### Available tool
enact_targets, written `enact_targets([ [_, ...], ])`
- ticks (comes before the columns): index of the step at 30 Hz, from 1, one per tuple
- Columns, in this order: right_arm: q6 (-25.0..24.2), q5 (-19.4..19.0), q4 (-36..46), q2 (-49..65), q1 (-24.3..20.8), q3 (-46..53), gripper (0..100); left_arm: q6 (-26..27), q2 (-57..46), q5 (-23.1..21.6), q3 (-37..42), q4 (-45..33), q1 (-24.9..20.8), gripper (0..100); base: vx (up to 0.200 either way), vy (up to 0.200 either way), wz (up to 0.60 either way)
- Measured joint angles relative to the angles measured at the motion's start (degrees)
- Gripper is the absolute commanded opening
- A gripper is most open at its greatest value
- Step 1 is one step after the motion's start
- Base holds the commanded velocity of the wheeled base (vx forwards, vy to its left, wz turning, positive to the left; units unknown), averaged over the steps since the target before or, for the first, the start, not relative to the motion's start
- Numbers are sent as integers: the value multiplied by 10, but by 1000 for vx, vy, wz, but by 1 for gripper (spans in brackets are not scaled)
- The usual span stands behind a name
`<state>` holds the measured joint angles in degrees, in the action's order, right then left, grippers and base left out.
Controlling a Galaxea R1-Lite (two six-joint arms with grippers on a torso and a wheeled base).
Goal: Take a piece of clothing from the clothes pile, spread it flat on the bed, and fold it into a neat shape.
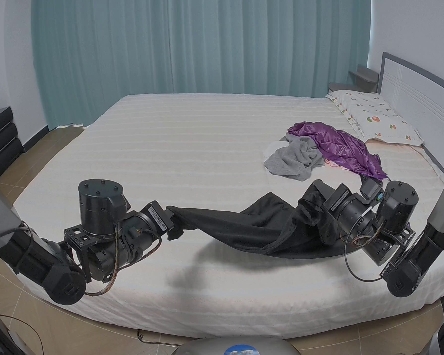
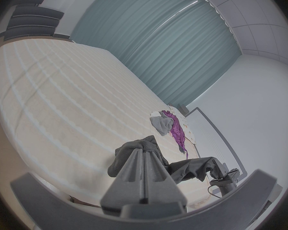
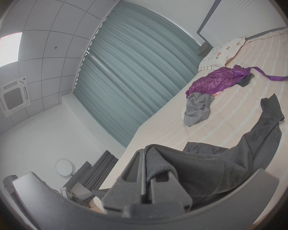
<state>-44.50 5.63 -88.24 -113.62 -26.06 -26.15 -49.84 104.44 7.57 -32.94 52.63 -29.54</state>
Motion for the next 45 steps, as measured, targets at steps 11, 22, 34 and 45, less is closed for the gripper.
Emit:
enact_targets([
  [11,0,0,0,0,0,0,0,0,0,0,0,0,0,0,0,200,0],
  [22,0,0,0,0,2,0,0,0,-2,0,0,0,3,0,0,200,0],
  [34,0,-1,0,-1,9,-1,0,0,-4,0,1,0,6,0,0,67,0],
  [45,0,0,0,1,12,6,0,-1,-4,-1,5,0,4,0,0,0,0],
])
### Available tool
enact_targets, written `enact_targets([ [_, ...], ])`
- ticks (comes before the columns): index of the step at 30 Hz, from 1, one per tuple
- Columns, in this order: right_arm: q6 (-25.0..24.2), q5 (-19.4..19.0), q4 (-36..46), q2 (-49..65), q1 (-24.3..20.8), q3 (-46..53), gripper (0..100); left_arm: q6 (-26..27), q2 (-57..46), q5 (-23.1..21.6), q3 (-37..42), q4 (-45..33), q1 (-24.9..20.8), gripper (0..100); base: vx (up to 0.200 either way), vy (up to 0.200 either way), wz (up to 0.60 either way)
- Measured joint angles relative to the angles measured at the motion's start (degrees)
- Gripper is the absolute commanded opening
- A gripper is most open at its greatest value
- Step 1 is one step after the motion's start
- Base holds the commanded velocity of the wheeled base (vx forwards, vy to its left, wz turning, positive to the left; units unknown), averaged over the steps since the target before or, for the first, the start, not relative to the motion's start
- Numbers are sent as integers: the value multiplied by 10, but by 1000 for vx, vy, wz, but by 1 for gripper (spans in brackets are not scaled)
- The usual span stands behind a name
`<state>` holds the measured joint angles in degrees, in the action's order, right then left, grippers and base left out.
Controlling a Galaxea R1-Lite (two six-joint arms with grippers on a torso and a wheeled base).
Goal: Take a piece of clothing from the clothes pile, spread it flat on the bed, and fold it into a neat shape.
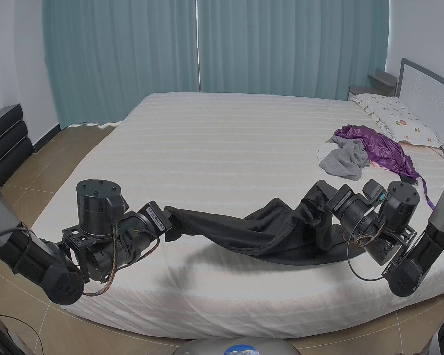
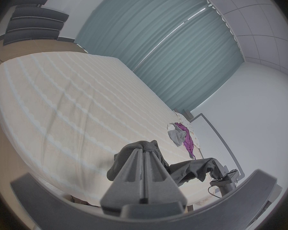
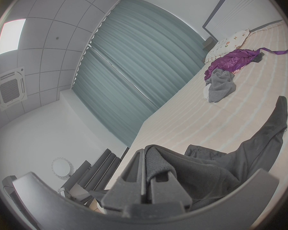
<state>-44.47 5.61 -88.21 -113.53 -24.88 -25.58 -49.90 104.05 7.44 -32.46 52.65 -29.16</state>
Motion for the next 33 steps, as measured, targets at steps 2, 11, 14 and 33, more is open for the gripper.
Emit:
enact_targets([
  [2,0,0,0,1,0,2,0,0,0,0,1,0,-1,0,0,0,0],
  [11,0,0,0,14,10,10,0,-1,0,-2,2,0,-2,0,0,0,0],
  [14,0,-1,0,16,11,10,0,-1,0,-4,2,0,-2,0,0,0,0],
  [33,0,-1,0,19,12,9,0,-2,-1,-5,4,0,-4,0,0,-137,0],
])
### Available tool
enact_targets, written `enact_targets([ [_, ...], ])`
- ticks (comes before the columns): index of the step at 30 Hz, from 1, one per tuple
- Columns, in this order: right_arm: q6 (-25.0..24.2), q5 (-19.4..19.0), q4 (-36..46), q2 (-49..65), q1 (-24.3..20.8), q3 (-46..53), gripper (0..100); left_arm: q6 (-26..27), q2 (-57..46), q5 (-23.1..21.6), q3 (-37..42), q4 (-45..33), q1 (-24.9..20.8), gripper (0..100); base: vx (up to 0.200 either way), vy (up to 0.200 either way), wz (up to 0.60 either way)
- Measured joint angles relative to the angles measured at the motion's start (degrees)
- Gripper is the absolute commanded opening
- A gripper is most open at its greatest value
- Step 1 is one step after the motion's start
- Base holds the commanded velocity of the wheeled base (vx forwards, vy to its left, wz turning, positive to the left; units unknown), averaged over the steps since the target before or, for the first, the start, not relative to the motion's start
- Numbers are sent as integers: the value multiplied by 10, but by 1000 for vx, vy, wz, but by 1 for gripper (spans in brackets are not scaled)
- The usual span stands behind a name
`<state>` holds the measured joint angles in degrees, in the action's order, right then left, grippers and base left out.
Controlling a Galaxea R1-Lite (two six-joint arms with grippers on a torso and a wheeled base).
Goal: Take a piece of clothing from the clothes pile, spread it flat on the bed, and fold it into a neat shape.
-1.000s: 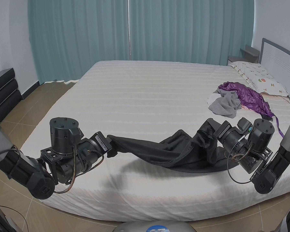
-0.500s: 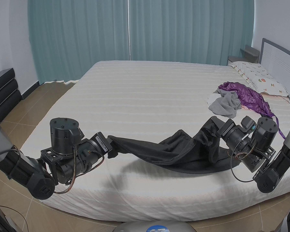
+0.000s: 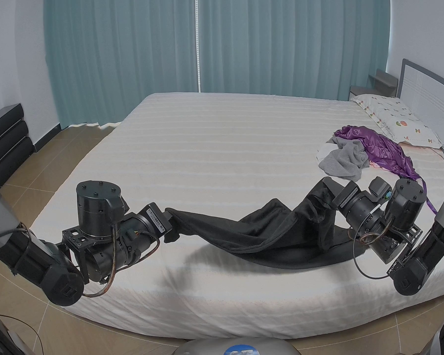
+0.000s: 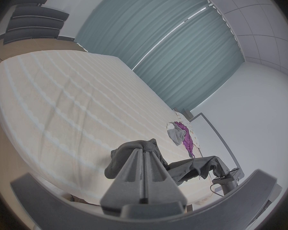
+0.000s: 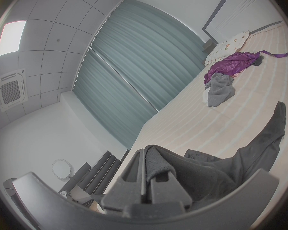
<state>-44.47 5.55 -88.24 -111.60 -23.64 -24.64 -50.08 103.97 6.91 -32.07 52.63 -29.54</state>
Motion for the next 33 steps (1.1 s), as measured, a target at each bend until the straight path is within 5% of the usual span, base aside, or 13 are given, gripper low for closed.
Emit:
enact_targets([
  [5,0,0,0,0,1,0,0,0,0,1,0,0,0,0,0,-200,0],
  [20,0,1,0,3,2,1,0,3,-9,6,2,-1,1,0,0,0,0],
  [33,0,1,-7,40,3,60,0,4,-44,11,21,-8,-1,0,-185,0,0],
])
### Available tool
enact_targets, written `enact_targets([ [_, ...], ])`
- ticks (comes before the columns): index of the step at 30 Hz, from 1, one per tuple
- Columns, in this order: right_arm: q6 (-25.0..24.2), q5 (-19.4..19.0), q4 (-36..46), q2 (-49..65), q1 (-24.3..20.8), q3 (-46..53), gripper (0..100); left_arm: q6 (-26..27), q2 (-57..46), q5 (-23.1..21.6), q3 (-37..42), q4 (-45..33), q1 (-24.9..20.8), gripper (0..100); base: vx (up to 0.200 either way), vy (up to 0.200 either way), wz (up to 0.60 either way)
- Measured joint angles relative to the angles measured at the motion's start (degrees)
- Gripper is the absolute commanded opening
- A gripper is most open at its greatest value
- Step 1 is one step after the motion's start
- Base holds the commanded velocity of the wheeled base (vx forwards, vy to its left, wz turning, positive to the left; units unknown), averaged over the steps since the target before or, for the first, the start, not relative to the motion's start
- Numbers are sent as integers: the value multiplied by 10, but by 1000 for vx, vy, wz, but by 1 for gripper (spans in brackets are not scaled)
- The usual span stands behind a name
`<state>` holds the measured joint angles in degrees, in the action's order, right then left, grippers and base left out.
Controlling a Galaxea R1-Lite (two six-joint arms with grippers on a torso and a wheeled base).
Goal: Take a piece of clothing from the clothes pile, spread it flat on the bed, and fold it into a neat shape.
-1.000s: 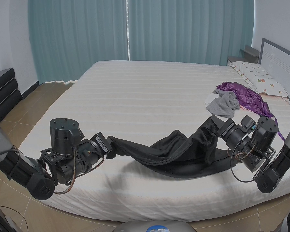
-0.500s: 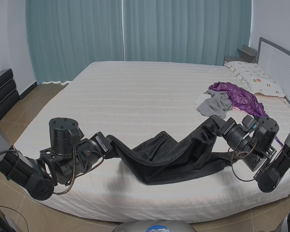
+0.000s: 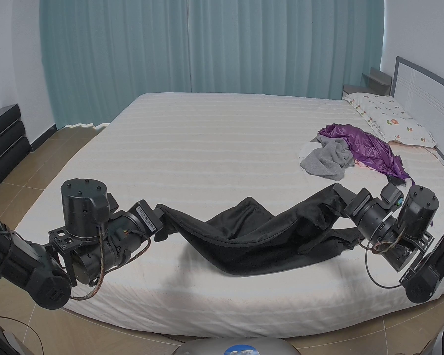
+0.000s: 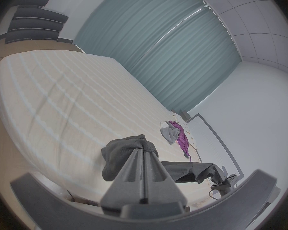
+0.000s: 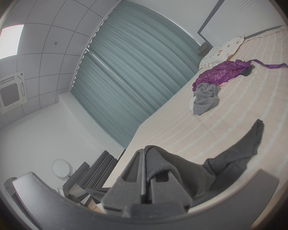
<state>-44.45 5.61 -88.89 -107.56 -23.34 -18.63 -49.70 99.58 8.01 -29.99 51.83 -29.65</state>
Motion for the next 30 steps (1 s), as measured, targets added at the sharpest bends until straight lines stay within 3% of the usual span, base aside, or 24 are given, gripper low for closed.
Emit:
enact_targets([
  [9,6,0,-1,78,-6,46,0,3,-48,3,22,-10,0,0,0,0,0],
  [17,47,0,46,203,-26,53,0,7,-126,18,0,-119,0,0,0,0,0],
  [21,66,4,101,263,-32,19,0,22,-169,36,-30,-171,0,0,0,0,0],
  [30,75,7,251,323,-21,-127,0,58,-203,44,-105,-209,5,0,0,0,0],
])
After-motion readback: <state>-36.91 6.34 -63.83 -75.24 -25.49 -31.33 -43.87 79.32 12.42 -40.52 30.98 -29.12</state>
